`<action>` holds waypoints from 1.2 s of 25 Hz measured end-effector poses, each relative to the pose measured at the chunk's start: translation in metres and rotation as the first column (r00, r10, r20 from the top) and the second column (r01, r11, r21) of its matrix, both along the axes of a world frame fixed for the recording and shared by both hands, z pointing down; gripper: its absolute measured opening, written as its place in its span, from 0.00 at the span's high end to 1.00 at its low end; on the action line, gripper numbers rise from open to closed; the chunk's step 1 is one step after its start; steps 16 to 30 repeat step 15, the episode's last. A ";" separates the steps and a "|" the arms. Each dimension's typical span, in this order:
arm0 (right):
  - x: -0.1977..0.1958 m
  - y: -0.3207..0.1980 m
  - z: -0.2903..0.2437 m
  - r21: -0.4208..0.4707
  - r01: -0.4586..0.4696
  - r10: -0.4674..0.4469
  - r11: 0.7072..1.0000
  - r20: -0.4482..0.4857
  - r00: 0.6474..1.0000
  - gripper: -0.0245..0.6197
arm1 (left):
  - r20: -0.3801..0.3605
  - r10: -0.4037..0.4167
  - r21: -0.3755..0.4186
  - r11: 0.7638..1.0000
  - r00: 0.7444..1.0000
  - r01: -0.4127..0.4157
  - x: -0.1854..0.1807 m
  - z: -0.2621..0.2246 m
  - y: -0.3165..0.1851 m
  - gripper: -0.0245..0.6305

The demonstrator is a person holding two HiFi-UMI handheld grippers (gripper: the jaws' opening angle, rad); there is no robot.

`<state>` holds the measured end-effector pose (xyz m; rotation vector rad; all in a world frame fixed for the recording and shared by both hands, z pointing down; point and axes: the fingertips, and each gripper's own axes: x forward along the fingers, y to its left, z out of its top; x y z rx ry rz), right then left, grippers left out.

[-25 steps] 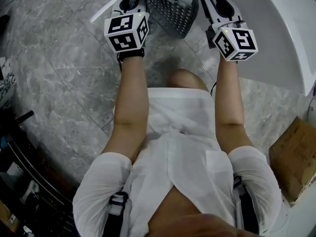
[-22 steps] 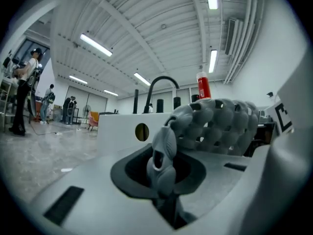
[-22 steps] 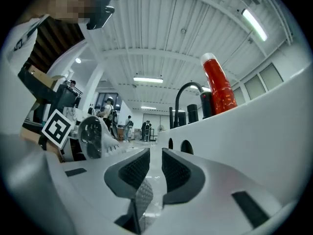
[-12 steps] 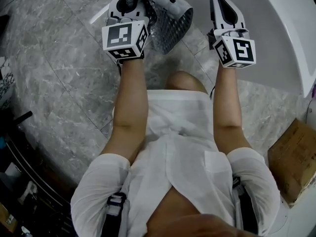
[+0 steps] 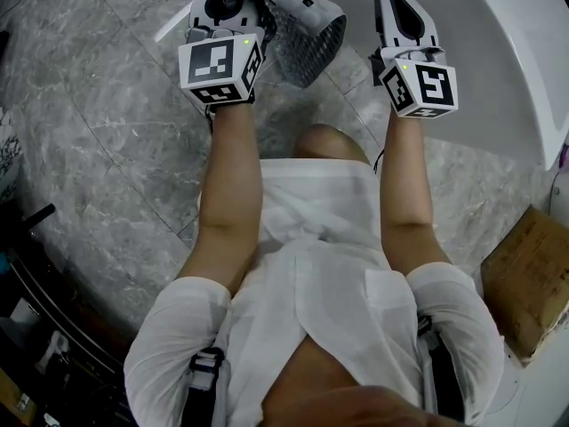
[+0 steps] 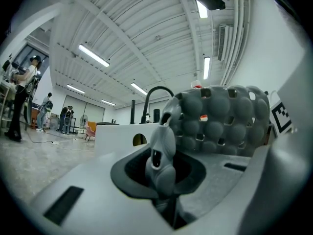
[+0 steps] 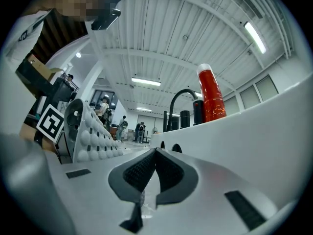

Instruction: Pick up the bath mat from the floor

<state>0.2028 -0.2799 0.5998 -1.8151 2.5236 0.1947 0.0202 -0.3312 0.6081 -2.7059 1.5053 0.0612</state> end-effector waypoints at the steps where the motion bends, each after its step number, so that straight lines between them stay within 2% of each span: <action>1: 0.000 0.000 0.000 -0.001 -0.002 0.002 1.000 -0.001 1.000 0.92 | 0.002 0.000 -0.002 1.000 1.000 0.000 0.000 0.001 0.000 0.89; 30: 0.008 0.000 0.005 -0.006 -0.011 0.011 1.000 -0.019 1.000 0.92 | -0.005 0.010 -0.013 1.000 1.000 -0.010 0.008 0.006 -0.004 0.89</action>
